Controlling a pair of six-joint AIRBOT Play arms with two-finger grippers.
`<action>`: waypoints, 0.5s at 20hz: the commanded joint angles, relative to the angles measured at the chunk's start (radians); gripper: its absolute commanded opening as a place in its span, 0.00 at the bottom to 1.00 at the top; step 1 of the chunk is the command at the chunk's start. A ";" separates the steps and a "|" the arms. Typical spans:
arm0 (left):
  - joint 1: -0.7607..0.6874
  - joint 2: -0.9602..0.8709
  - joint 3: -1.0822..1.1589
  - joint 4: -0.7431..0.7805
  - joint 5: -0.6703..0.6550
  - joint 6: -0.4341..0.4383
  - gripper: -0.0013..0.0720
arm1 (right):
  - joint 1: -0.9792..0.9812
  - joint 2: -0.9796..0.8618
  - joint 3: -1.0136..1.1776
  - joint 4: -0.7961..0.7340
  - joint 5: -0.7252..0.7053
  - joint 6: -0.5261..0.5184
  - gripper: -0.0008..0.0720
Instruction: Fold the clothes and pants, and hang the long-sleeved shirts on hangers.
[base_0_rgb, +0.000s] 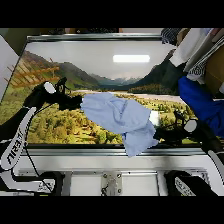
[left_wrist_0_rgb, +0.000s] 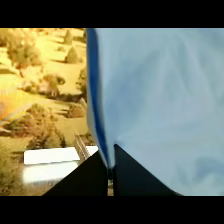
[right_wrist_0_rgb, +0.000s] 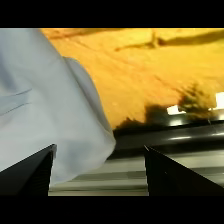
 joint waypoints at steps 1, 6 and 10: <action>0.021 0.006 0.003 0.009 -0.016 0.002 0.03 | 0.118 -0.079 -0.009 0.019 -0.091 0.003 0.80; 0.033 0.020 0.010 0.011 -0.024 0.008 0.03 | 0.138 -0.063 0.021 -0.028 -0.105 0.003 0.04; 0.140 0.185 0.179 0.006 -0.066 0.009 0.03 | 0.050 0.142 0.341 -0.222 0.079 -0.061 0.04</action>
